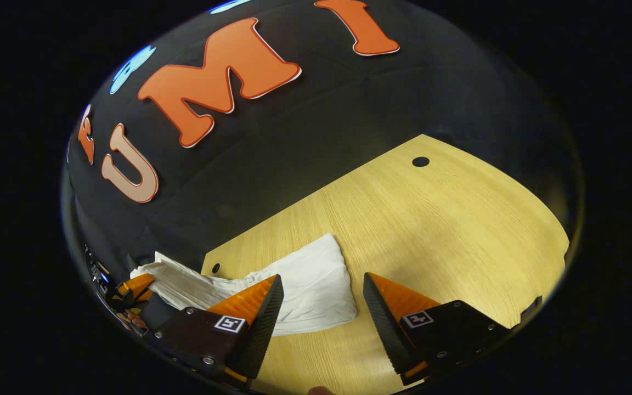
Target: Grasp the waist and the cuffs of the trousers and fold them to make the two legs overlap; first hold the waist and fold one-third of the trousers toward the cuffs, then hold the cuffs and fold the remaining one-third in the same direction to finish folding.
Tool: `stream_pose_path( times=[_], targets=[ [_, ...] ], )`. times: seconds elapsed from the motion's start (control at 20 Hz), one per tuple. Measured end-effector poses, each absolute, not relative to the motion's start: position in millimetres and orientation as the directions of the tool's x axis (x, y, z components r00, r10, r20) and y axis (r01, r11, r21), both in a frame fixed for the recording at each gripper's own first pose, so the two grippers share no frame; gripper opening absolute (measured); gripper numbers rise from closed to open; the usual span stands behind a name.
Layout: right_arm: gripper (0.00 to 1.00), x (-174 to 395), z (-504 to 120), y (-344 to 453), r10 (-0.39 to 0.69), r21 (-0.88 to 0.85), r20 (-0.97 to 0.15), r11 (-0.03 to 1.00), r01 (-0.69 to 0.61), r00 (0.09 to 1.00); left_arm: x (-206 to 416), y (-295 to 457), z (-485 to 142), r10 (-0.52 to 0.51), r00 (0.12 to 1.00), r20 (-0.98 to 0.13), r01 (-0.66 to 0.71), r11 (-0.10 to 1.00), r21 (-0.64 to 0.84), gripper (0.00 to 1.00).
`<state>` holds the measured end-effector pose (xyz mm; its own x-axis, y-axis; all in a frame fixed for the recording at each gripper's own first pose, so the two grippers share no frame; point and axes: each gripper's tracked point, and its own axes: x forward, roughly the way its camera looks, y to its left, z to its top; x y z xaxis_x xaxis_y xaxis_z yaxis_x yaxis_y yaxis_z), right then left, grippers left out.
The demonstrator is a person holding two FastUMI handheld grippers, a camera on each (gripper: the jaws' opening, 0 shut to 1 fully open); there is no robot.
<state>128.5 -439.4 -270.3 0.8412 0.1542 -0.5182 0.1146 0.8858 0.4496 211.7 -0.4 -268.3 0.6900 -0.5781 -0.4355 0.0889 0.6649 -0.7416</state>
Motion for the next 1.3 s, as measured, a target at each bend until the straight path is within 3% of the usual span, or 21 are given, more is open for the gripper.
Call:
stream_pose_path(
  times=[0.4, 0.85, 1.05, 1.25, 1.3],
  targets=[
    [0.98, 117.6, -268.0, -486.6, 0.127, 0.439, -0.507, 0.889, 0.129, 0.853, 221.0, -102.8, -250.9, -0.628, 0.652, -0.425, 0.145, 0.653, -0.743, 0.1],
    [0.97, 103.9, -290.1, -555.6, 0.092, 0.45, -0.532, 0.873, 0.189, 0.842, 204.3, -246.2, -284.8, -0.698, 0.517, -0.495, 0.168, 0.65, -0.741, 0.1],
    [0.97, 105.0, -300.5, -583.1, 0.088, 0.461, -0.545, 0.862, 0.211, 0.834, 155.9, -290.5, -318.6, -0.73, 0.389, -0.562, 0.274, 0.674, -0.686, 0.1],
    [0.98, 111.5, -310.0, -591.6, 0.106, 0.48, -0.556, 0.851, 0.214, 0.824, 77.1, -310.0, -377.3, -0.699, 0.173, -0.694, 0.389, 0.696, -0.604, 0.1],
    [0.98, 112.7, -310.5, -590.8, 0.116, 0.481, -0.554, 0.853, 0.203, 0.824, 64.2, -309.8, -378.2, -0.697, 0.145, -0.702, 0.401, 0.69, -0.603, 0.25]
  ],
)
